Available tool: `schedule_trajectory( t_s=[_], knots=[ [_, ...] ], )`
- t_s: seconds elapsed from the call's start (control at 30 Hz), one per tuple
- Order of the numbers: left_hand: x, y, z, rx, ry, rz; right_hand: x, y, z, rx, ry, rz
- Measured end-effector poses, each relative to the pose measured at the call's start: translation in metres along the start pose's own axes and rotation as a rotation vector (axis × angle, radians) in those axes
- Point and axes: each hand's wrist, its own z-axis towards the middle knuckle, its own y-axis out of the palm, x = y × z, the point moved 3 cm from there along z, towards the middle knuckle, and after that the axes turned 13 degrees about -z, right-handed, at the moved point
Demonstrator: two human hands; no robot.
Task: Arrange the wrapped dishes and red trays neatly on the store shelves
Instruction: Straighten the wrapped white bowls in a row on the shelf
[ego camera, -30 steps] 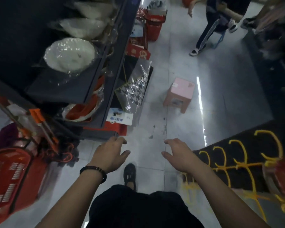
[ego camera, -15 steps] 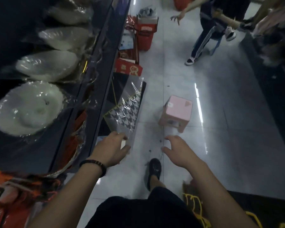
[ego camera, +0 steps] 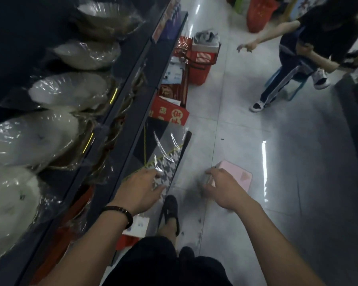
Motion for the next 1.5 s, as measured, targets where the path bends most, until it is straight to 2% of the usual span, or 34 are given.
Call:
schedule_trajectory(
  t_s=[0.2, 0.47, 0.6, 0.73, 0.93, 1.1, 1.2, 1.5],
  knots=[
    [0.010, -0.042, 0.110, -0.045, 0.013, -0.018, -0.008, -0.075, 0.084, -0.010, -0.027, -0.101],
    [0.029, -0.112, 0.208, 0.015, -0.016, -0.052, -0.035, -0.170, 0.186, 0.056, -0.117, -0.024],
    [0.039, -0.149, 0.242, 0.191, 0.015, -0.147, -0.050, -0.216, 0.251, 0.091, -0.192, -0.036],
    [0.051, -0.185, 0.276, 0.337, -0.036, -0.210, -0.077, -0.256, 0.321, 0.095, -0.331, -0.060],
    [0.058, -0.240, 0.305, 0.536, -0.193, -0.261, -0.146, -0.300, 0.396, 0.029, -0.606, -0.131],
    [0.037, -0.268, 0.293, 0.689, -0.337, -0.231, -0.208, -0.321, 0.429, -0.014, -0.776, -0.201],
    [0.022, -0.275, 0.279, 0.746, -0.365, -0.220, -0.238, -0.329, 0.429, 0.013, -0.813, -0.190],
    [0.012, -0.304, 0.279, 0.889, -0.280, -0.356, -0.287, -0.348, 0.450, 0.099, -0.766, -0.057]
  ],
)
